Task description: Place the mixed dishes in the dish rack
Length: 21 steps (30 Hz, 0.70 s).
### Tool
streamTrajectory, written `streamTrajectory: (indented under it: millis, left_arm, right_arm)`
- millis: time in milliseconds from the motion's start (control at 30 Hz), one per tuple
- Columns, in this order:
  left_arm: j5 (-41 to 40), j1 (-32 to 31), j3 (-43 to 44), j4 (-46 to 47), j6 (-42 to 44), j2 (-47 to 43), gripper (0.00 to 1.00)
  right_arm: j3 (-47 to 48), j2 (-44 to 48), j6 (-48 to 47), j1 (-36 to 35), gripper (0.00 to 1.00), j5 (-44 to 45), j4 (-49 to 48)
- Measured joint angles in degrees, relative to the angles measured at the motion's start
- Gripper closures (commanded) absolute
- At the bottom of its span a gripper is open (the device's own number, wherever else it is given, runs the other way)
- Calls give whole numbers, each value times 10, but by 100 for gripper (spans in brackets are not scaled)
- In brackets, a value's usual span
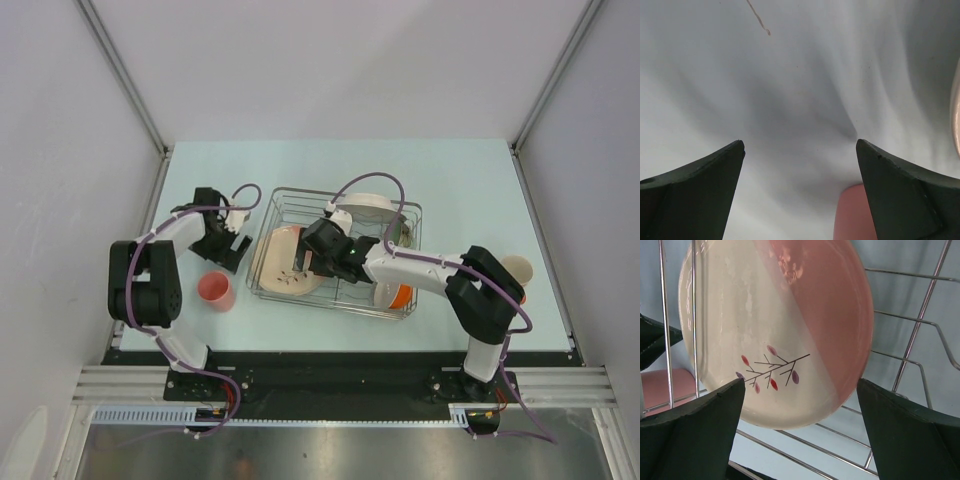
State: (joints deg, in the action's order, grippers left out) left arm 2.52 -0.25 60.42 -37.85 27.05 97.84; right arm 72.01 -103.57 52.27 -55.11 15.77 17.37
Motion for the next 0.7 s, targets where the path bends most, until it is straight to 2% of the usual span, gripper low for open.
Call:
streamTrajectory:
  millis: [467,700]
  left_arm:
    - [14,-19,2,27,-7,14,0]
    - [45,-22,24,23,-30,38,0]
  right_arm:
    - [0,-1,22,-7,0,35,24]
    - [0,-17,26,-7,0,41,10]
